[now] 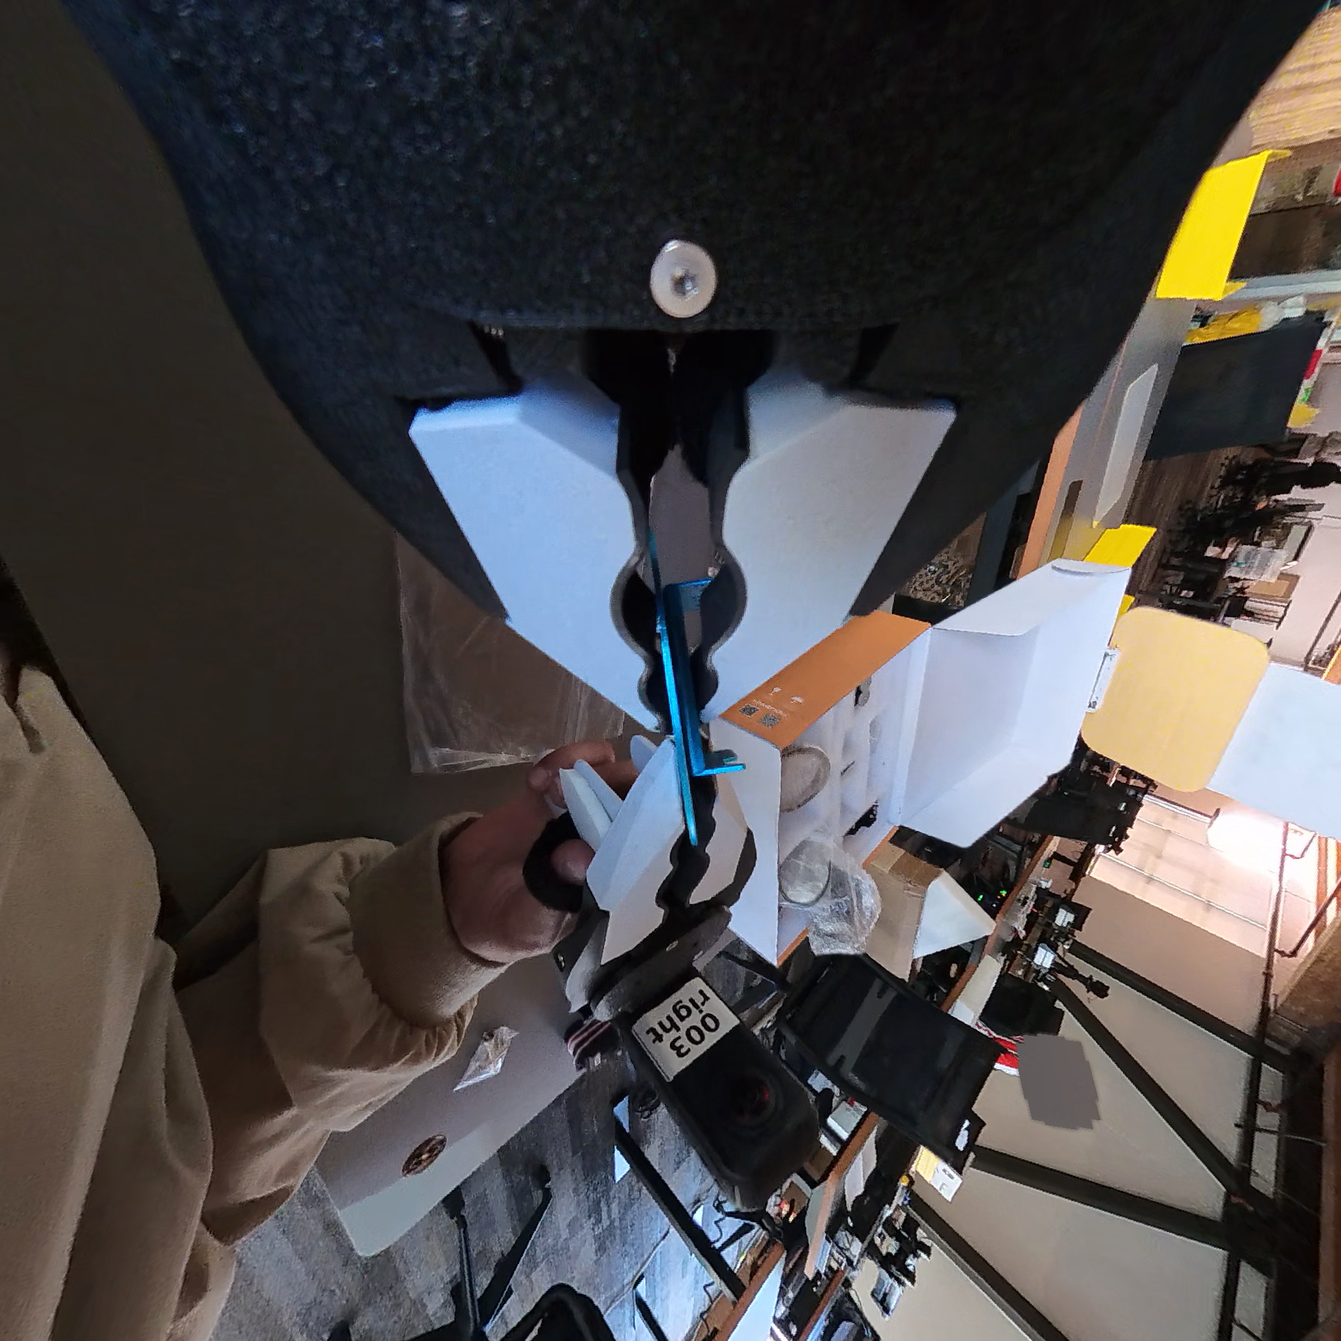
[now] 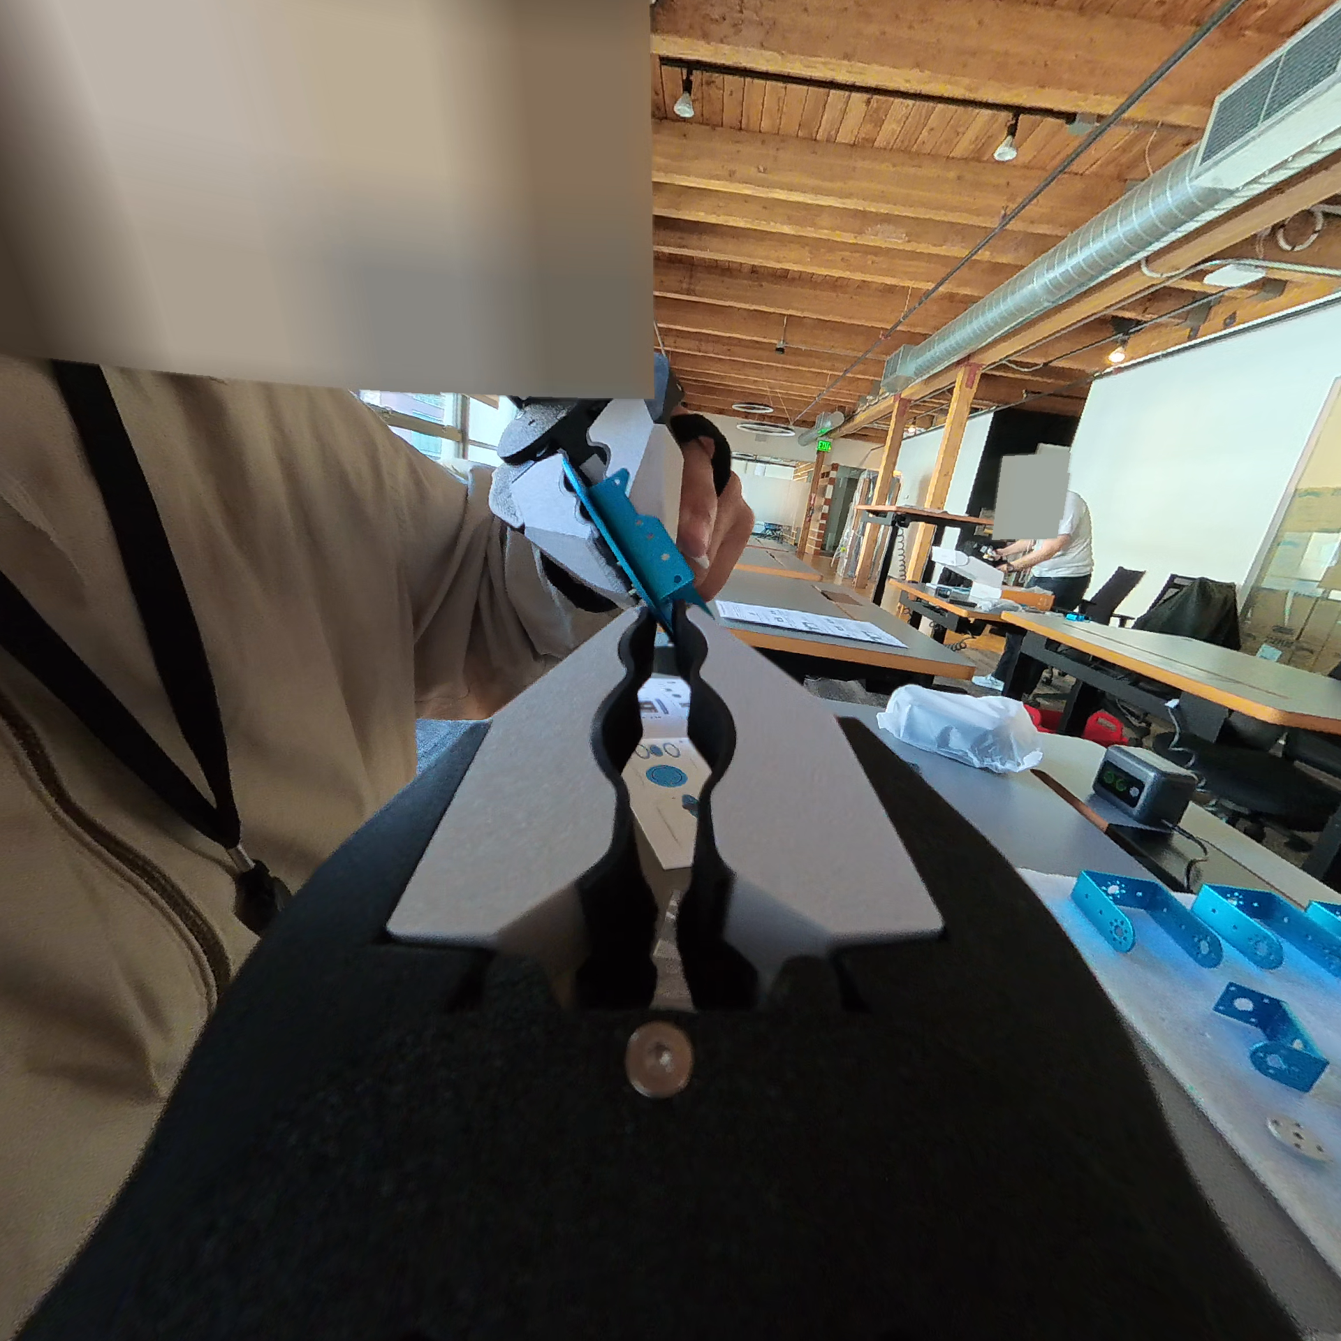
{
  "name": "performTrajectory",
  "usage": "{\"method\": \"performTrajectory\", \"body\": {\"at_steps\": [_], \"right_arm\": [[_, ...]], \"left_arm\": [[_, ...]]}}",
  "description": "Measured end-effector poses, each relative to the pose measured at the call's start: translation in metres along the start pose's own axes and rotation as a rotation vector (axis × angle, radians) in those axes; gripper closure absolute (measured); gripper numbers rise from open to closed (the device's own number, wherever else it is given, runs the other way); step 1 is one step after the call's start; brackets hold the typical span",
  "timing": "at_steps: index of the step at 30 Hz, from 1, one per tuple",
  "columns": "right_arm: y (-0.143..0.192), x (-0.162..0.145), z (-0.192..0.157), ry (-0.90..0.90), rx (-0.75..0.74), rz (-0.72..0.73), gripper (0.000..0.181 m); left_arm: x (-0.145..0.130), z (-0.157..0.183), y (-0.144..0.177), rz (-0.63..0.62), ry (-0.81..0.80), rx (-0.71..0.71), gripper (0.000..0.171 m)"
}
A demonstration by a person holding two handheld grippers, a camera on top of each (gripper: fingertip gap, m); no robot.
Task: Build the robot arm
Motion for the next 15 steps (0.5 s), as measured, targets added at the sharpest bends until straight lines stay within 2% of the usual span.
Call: {"method": "performTrajectory", "body": {"at_steps": [9,13,15], "right_arm": [[0.005,0.004,0.001,-0.090,0.021,0.026,0.178],[0.006,0.005,0.000,-0.098,0.034,0.044,0.178],[0.006,0.009,-0.002,-0.054,0.025,0.058,0.178]], "left_arm": [[0.004,0.000,-0.005,0.015,0.115,0.003,0.170],[0.008,0.003,-0.006,0.005,0.057,0.018,0.169],[0.013,0.006,-0.005,0.002,-0.021,0.034,0.169]]}}
Point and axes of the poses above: each gripper's, where its closed fingertips meet, y back along the fingers, x out of its top, z = x × y across the jaws, the point moved 6 cm from there along y, back along the fingers, and after that the axes turned 9 degrees about y, right-handed, at the moved point
